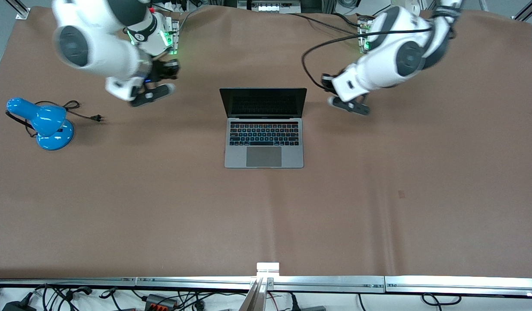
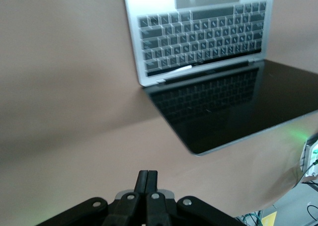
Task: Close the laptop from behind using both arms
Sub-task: 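Place both grippers behind the top edge of the laptop screen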
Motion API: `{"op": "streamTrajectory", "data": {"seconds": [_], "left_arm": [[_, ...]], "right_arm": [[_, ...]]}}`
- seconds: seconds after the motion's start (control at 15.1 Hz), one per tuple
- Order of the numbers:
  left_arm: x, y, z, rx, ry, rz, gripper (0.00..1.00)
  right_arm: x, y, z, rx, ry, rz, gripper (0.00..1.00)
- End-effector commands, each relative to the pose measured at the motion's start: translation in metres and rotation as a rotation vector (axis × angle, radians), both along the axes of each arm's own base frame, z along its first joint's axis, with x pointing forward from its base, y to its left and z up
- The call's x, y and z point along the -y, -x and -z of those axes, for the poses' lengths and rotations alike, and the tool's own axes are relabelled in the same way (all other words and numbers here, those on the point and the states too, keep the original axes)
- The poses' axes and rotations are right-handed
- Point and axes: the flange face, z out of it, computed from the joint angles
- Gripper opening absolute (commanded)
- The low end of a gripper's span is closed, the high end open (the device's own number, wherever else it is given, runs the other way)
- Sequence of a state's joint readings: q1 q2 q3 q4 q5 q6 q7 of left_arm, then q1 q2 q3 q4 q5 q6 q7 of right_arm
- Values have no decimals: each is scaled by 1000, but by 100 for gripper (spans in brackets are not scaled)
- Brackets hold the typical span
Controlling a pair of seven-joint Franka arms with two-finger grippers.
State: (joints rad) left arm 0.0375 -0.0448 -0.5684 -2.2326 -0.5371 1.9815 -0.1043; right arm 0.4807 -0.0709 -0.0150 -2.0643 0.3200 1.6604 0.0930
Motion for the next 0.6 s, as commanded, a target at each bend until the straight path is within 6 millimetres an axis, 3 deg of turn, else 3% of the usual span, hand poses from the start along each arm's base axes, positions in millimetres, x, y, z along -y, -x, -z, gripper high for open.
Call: {"op": "streamTrajectory", "data": {"seconds": [0.0, 0.13, 0.33, 0.46, 0.53], "left_arm": [[-15, 16, 1, 39, 23, 3, 0], [-1, 31, 1, 10, 80, -30, 0], [2, 51, 15, 23, 68, -47, 0], [33, 84, 26, 65, 76, -28, 0], [36, 83, 29, 69, 81, -28, 0]], "right_arm": [[-60, 36, 25, 3, 41, 15, 0], [-94, 48, 47, 22, 68, 28, 0], [-120, 54, 70, 43, 82, 37, 0], [-131, 58, 81, 54, 90, 52, 0], [-134, 57, 85, 62, 88, 54, 0]]}}
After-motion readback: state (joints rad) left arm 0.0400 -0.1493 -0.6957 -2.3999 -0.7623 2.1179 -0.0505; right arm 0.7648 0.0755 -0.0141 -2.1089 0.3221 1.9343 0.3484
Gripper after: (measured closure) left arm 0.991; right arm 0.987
